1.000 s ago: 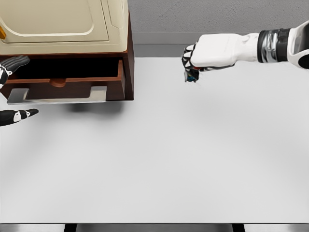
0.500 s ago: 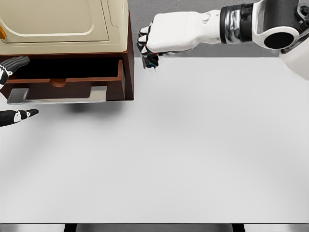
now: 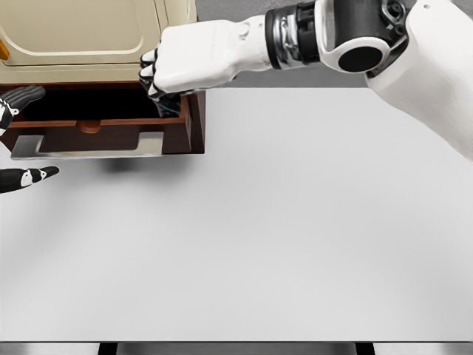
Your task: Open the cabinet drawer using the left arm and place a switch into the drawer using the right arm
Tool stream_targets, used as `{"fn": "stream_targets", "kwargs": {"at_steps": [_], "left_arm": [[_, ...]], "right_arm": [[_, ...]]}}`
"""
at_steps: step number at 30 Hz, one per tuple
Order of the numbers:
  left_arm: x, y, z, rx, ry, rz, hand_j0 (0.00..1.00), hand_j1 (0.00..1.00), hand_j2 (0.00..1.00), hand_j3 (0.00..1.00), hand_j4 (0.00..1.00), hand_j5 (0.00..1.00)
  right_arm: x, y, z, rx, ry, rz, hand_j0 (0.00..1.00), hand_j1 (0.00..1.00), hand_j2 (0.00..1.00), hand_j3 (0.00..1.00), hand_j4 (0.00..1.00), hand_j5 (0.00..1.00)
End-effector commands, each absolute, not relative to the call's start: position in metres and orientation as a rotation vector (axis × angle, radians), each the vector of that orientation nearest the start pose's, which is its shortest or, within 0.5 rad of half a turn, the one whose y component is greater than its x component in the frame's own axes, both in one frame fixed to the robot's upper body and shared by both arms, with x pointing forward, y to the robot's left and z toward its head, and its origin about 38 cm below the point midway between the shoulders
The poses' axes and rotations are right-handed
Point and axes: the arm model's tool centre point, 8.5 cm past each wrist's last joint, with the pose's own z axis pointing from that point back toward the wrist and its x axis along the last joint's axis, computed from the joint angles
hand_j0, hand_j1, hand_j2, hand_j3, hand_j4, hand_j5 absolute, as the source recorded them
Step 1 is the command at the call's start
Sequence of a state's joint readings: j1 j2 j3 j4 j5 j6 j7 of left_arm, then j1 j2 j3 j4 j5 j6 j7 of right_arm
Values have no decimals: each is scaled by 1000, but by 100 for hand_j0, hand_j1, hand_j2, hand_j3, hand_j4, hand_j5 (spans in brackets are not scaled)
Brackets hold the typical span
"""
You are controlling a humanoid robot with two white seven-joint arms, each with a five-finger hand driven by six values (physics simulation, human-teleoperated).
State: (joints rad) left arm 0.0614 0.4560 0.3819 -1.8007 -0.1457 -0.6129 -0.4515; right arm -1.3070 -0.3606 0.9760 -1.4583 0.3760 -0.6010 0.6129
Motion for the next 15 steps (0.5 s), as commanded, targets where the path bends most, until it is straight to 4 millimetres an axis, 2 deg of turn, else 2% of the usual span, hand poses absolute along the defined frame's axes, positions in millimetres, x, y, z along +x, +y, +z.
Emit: {"fn": "stream_targets", "kwargs": {"at_steps": [1,3,5,7,13,15], "left_arm": [[310,388,238,564,-2025,-1098,100,100,100,100,100,100],[310,388,238,564,-2025,-1098,100,100,100,100,100,100],[310,388,238,564,-2025,-1098,100,100,100,100,100,100],[309,388,238,566,-2026,-1096,100,100,100,100,100,100],[309,388,238,566,-2026,-1096,100,100,100,100,100,100],[309,388,238,566,-2025,-1097,100,100,100,100,100,100]], "right_arm": [[443,-22,388,381,1743,-2473,28,28,28,28,28,28],[451,-17,389,383,1754,-2488,28,28,28,28,28,28],[455,-4,380,360,1724,-2525,28,28,28,28,28,28],[464,1,376,353,1729,-2552,28,28,28,28,28,28],[471,15,371,337,1721,-2584,28,28,28,28,28,28],[476,14,370,342,1728,-2604,28,28,28,28,28,28]]}}
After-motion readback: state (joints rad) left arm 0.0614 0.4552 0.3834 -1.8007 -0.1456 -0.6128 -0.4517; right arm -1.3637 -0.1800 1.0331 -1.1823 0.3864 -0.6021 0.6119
